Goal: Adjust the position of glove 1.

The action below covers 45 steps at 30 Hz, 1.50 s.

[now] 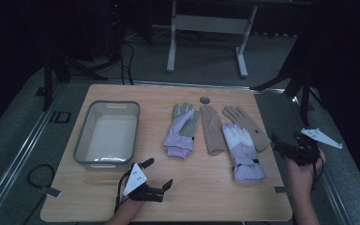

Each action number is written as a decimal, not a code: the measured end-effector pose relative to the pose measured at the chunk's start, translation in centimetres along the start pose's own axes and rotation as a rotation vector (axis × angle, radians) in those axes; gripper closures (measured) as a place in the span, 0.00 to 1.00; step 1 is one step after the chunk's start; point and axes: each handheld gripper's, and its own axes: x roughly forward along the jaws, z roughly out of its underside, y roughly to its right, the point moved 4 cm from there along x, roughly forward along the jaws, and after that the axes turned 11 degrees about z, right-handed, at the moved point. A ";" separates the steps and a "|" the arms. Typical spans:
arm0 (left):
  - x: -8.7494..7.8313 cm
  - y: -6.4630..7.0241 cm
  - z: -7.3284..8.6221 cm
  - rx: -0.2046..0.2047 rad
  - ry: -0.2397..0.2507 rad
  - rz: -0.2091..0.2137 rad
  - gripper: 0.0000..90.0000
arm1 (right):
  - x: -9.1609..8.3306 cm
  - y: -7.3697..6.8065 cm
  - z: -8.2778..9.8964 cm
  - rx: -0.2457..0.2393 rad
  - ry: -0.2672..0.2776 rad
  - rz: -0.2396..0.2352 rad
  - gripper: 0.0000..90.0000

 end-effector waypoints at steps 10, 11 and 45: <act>0.0 0.0 0.0 0.001 0.000 0.000 0.00 | 0.7 -3.8 -2.8 -0.094 -0.007 -0.065 0.13; 0.0 0.0 0.0 0.001 0.000 0.000 0.00 | 0.8 -4.3 -2.9 -0.101 -0.013 -0.073 0.13; 0.1 0.1 0.0 0.003 -0.002 0.014 0.00 | 7.1 -17.6 -4.3 -0.160 -0.108 -0.259 0.16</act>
